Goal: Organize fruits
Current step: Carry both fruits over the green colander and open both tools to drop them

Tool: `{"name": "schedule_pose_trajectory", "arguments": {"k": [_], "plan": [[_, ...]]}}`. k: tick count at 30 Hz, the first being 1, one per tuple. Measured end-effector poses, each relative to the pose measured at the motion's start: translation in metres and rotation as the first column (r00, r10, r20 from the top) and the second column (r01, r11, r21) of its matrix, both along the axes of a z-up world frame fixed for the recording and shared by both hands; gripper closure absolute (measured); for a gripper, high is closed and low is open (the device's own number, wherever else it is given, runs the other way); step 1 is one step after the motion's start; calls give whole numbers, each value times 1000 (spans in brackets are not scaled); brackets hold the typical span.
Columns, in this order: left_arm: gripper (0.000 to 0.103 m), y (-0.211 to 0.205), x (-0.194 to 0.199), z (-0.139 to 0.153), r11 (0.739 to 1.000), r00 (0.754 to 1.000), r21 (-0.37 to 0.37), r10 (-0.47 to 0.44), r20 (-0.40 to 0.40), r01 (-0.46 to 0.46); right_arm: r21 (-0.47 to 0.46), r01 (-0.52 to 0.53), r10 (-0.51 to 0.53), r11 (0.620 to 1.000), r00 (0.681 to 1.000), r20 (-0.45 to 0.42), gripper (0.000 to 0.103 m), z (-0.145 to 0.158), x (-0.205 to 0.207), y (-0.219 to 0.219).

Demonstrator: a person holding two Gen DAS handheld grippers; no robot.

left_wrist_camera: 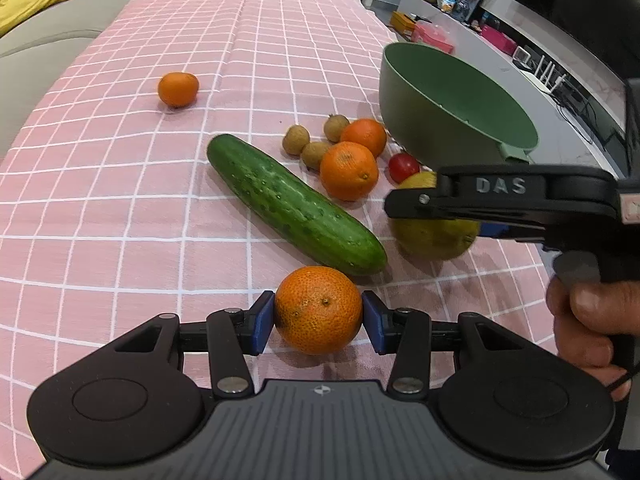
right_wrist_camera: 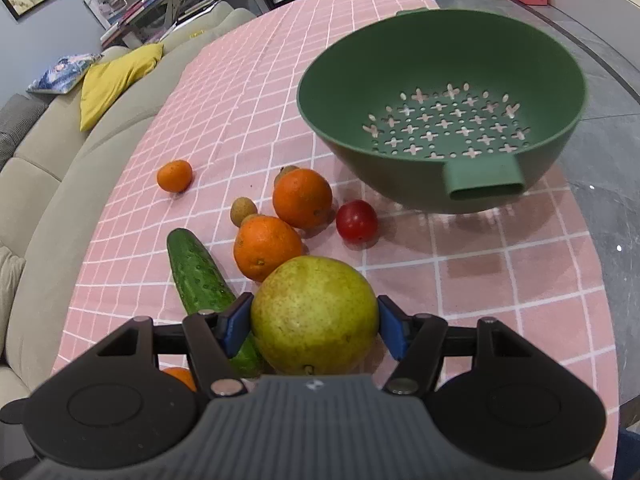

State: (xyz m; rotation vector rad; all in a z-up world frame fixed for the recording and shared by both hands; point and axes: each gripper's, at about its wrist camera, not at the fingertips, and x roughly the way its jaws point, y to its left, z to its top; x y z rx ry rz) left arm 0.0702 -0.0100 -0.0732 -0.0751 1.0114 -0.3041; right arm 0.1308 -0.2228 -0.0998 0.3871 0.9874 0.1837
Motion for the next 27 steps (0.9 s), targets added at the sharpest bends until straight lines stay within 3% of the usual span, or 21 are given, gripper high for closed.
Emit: {"name": "schedule_pose_trajectory", "arguments": {"k": [7, 12, 20, 27], "plan": [[51, 2, 3, 24, 1000, 1000, -12, -1, 28, 1, 42, 12, -14, 999, 999, 39, 41, 28, -18, -15], [51, -10, 19, 46, 999, 997, 9, -52, 52, 52, 17, 3, -5, 1000, 995, 95, 41, 63, -17, -31], [50, -54, 79, 74, 989, 983, 30, -149, 111, 147, -11, 66, -64, 998, 992, 107, 41, 97, 58, -79], [51, -113, 123, 70, 961, 956, 108, -266, 123, 254, -84, -21, 25, 996, 999, 46, 41, 77, 121, -99]]}}
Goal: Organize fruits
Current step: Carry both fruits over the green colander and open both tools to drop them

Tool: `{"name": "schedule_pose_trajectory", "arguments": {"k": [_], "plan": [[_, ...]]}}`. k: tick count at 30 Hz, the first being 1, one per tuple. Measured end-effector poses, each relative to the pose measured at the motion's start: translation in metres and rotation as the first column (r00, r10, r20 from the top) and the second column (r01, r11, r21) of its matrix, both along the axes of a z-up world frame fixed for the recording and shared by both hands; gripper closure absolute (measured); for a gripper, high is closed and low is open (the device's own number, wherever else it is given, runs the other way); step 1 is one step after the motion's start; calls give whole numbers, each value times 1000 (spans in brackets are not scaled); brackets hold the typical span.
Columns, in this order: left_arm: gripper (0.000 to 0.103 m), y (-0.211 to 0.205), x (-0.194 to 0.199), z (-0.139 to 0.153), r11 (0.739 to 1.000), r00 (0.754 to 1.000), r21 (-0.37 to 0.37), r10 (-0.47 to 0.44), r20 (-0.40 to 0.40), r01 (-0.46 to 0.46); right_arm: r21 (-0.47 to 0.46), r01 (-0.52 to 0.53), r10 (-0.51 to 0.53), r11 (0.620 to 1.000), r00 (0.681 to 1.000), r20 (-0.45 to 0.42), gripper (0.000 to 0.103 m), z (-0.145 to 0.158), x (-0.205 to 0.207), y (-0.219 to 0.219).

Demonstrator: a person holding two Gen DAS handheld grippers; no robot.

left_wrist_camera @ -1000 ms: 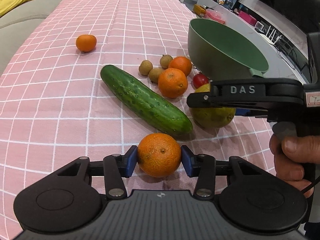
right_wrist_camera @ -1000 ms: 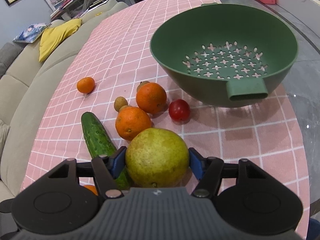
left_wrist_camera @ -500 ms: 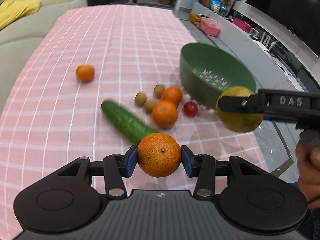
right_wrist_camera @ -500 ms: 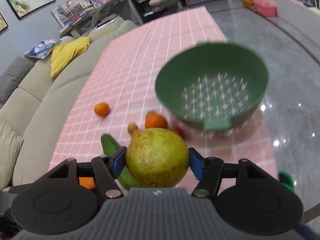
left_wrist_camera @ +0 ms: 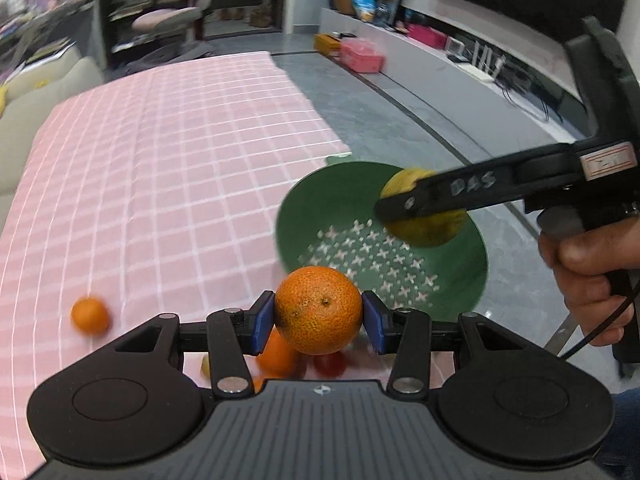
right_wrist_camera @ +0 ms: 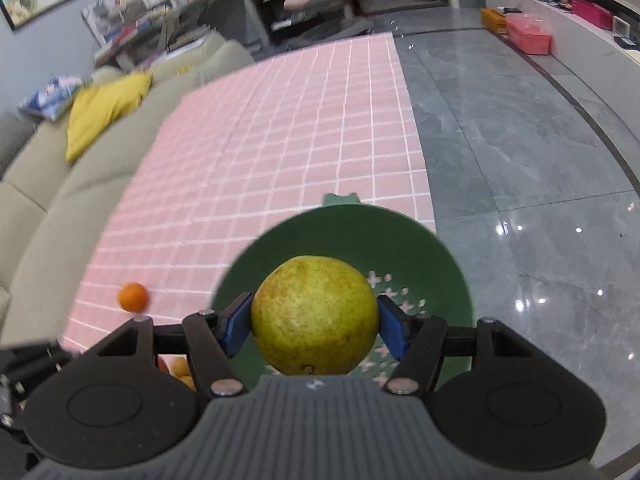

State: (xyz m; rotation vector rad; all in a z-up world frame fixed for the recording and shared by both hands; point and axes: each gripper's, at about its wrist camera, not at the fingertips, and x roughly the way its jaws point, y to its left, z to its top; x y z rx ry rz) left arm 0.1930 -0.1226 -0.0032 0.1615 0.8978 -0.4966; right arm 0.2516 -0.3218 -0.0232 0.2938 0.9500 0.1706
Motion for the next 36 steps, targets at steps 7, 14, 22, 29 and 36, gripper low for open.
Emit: {"name": "schedule_pose_trajectory", "arguments": {"k": [7, 14, 22, 29, 36], "plan": [[50, -44, 16, -23, 990, 996, 111, -85, -24, 88, -4, -9, 9, 1000, 999, -31, 41, -18, 10, -10], [51, -57, 27, -37, 979, 991, 160, -116, -65, 125, -51, -63, 60, 997, 995, -75, 41, -34, 12, -5], [51, -65, 34, -53, 971, 988, 207, -100, -116, 122, -109, -152, 140, 982, 984, -110, 41, -45, 15, 12], [51, -71, 33, -57, 954, 989, 266, -117, -85, 136, -117, -161, 146, 980, 981, -127, 41, -52, 21, 16], [46, -73, 33, -57, 948, 990, 290, -116, -75, 133, -113, -158, 142, 981, 980, -139, 40, -54, 22, 18]]}}
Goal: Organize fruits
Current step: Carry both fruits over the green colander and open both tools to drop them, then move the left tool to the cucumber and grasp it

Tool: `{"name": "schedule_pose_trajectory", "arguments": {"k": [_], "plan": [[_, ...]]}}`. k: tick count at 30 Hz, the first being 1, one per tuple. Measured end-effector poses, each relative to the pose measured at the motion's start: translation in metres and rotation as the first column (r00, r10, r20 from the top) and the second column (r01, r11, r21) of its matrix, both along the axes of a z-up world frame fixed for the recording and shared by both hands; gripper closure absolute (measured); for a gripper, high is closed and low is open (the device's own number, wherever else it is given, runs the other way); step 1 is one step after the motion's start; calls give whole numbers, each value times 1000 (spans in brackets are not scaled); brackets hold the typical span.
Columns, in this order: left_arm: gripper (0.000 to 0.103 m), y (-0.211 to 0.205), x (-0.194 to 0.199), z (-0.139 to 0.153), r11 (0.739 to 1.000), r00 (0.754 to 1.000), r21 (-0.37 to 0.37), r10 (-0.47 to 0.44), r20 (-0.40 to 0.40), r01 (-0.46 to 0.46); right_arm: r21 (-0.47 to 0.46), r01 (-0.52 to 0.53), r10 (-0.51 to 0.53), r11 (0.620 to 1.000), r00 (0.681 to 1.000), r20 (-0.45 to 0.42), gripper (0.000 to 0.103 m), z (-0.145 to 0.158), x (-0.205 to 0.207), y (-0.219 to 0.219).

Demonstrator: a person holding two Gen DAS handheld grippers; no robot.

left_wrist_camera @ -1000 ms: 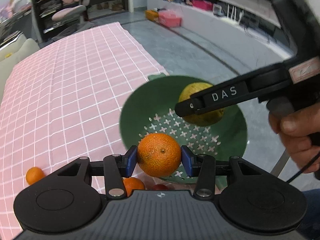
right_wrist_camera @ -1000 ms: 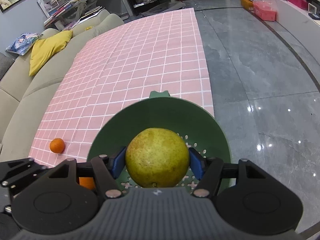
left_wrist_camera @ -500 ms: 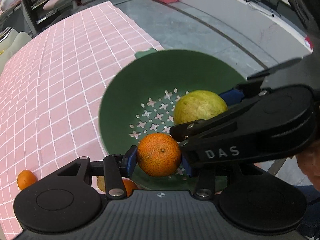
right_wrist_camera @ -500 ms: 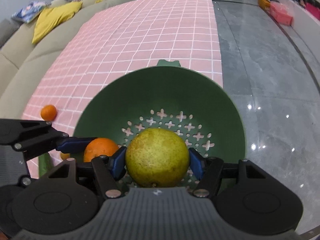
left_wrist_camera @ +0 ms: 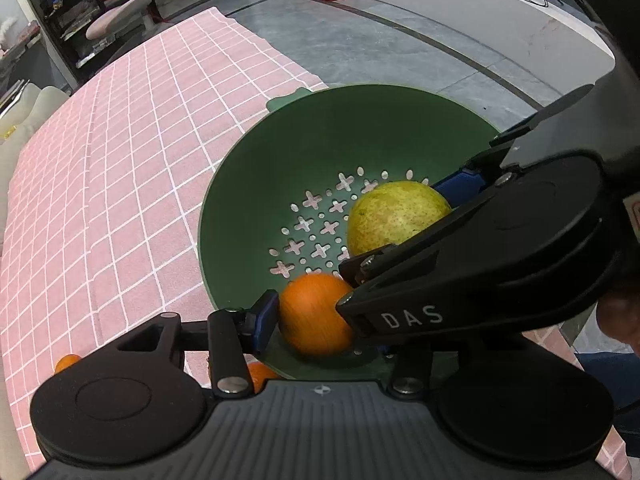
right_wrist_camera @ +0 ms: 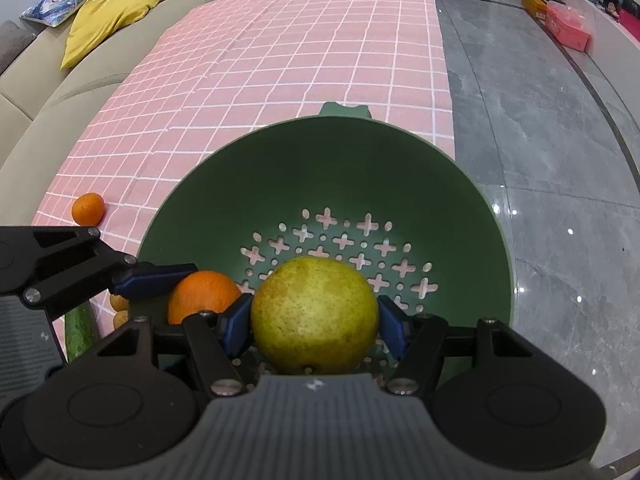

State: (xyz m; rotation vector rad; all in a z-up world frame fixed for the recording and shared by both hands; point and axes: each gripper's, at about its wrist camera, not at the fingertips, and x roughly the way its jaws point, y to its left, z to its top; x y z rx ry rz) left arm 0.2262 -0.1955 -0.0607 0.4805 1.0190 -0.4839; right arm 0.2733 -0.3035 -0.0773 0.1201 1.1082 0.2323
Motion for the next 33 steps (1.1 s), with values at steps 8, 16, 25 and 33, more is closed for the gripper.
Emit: {"name": "schedule_pose_trajectory", "arguments": {"k": [8, 16, 25, 33], "plan": [[29, 2, -1, 12, 999, 1000, -47, 24, 9, -24, 7, 25, -24, 1000, 1000, -2, 38, 0, 2, -2], [21, 27, -9, 42, 986, 994, -134, 101, 37, -95, 45, 84, -91, 995, 977, 193, 17, 36, -11, -13], [21, 111, -65, 83, 889, 945, -370, 317, 76, -269, 11, 112, -106, 994, 896, 430, 18, 71, -64, -11], [21, 165, -116, 78, 820, 892, -424, 448, 60, -384, 33, 127, -128, 991, 886, 447, 4, 73, -132, 14]]}}
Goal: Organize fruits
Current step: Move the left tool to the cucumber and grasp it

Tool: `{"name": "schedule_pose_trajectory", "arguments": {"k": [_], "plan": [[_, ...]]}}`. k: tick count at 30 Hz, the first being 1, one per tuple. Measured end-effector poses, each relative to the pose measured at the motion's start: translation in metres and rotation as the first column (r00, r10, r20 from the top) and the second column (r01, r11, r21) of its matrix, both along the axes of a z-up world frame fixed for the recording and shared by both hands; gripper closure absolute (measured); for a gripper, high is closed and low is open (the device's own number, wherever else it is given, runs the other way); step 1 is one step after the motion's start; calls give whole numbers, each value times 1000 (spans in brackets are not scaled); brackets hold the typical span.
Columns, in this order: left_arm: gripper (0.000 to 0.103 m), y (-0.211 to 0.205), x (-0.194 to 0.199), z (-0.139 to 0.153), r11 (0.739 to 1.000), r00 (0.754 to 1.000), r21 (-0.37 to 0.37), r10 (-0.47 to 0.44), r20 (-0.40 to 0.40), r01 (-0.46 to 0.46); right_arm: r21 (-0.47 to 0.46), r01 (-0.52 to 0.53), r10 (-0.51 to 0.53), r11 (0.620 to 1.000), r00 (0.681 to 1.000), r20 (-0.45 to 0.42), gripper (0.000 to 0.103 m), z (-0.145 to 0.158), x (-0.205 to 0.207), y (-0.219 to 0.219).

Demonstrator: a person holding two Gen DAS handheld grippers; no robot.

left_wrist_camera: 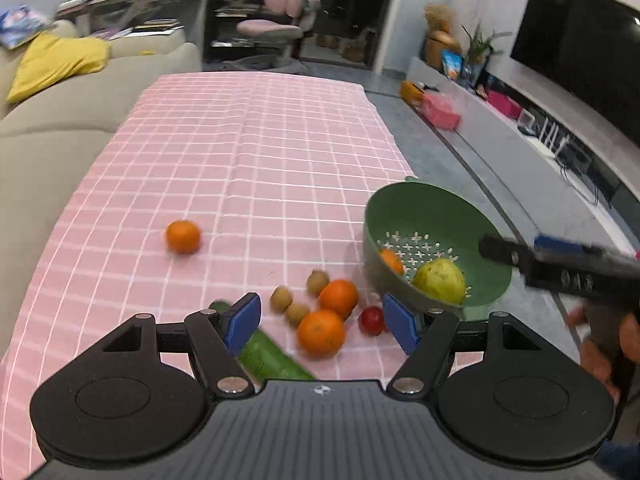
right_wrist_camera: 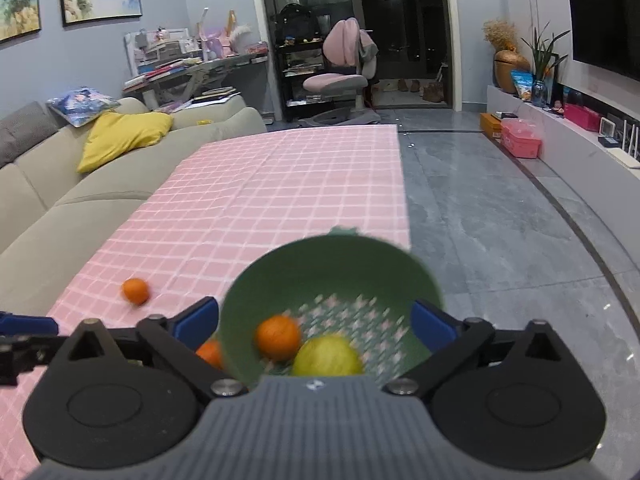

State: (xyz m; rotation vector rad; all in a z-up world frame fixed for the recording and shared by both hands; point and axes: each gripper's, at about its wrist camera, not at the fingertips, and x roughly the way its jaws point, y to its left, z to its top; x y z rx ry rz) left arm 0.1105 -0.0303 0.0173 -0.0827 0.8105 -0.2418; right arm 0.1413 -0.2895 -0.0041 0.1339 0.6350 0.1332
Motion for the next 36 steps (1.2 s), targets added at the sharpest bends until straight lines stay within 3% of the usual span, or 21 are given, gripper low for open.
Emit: {"name": "schedule_pose_trajectory", "arguments": {"k": [8, 14, 20, 26, 31, 36], "plan": [[21, 18, -33, -7, 1000, 999, -8, 9, -36, -9, 19, -21, 22, 1000, 997, -80, 5, -17, -52, 39], [23, 25, -35, -19, 997, 996, -66, 29, -90, -35, 87, -15, 26, 996, 993, -119, 5, -33, -56, 45], [23, 19, -29, -37, 998, 992, -45, 27, -125, -33, 80, 7, 6, 997, 987, -160, 25, -42, -49, 43], [23, 15, -16, -56, 995, 983, -30, 87, -162, -93, 97, -5, 22, 995, 984, -177, 28, -47, -39, 46], [28, 9, 12, -79, 976, 949, 8, 214, -233, -219, 82, -26, 41, 996, 982, -183, 28, -50, -37, 49], [29, -6, 24, -89, 976, 946, 60, 219, -238, -211, 97, -21, 40, 995, 980, -193, 28, -53, -34, 46]]}}
